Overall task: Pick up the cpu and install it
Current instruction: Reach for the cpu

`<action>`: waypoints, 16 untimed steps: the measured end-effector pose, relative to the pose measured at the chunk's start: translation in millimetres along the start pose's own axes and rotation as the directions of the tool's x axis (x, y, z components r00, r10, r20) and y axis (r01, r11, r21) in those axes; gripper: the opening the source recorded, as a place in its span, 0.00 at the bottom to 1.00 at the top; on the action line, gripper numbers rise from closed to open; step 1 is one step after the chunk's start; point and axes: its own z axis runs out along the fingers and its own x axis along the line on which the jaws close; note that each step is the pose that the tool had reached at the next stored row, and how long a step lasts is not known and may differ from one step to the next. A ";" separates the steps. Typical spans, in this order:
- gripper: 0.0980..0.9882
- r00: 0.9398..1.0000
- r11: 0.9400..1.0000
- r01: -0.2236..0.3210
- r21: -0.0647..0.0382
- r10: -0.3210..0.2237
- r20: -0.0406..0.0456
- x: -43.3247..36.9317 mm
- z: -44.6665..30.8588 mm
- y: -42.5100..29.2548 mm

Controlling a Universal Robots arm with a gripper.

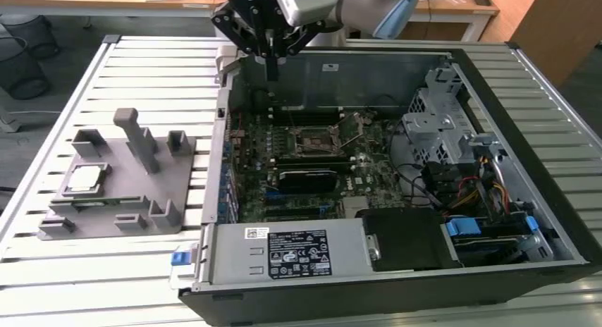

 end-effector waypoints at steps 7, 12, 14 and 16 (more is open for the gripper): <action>0.01 1.000 1.000 0.000 0.000 0.000 0.000 4.3 0.0 -0.3; 0.01 1.000 1.000 0.000 0.000 0.000 0.000 6.7 0.1 -0.5; 0.01 1.000 1.000 0.000 0.000 0.000 0.000 7.2 0.1 -0.5; 0.01 1.000 1.000 0.000 0.000 0.000 0.000 7.9 0.1 -0.6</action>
